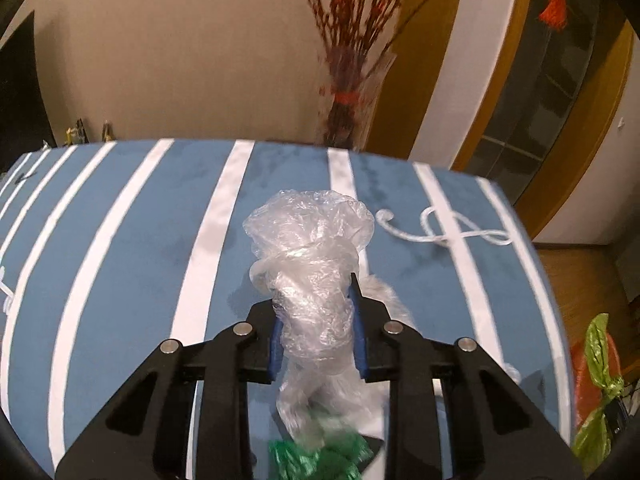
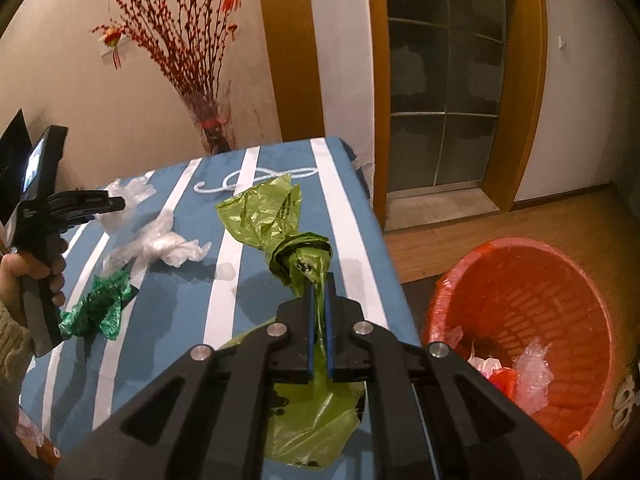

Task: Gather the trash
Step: 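Carry both bags over the basket and open both grippers, then move the left gripper to the shiny green bag and grasp it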

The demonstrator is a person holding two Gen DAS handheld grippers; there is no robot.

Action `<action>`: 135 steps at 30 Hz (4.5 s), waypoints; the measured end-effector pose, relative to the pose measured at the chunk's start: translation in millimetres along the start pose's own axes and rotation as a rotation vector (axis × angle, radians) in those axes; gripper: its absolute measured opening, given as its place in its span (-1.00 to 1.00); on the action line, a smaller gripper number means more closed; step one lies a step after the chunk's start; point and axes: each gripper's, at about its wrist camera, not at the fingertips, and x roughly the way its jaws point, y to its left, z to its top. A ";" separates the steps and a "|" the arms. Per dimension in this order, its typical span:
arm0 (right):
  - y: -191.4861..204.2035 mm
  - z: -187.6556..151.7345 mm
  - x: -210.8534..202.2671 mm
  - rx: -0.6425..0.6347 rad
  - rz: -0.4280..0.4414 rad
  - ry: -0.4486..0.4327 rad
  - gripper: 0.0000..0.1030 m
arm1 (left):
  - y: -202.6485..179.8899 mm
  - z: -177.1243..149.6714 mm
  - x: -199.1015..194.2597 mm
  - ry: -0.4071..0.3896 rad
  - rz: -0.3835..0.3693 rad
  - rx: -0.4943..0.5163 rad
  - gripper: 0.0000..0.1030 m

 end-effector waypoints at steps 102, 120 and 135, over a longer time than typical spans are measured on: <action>-254.9 -59.7 -94.3 0.430 -0.277 -0.095 -0.13 | -327.1 -165.2 -80.4 0.162 -0.508 0.421 0.23; -179.1 -48.3 -87.6 0.304 -0.217 -0.096 0.53 | -114.8 -117.8 -76.2 -0.005 -0.091 0.234 0.59; -95.3 -39.0 -54.8 0.183 -0.123 -0.029 0.54 | 15.4 -101.6 -37.4 0.077 0.081 0.082 0.21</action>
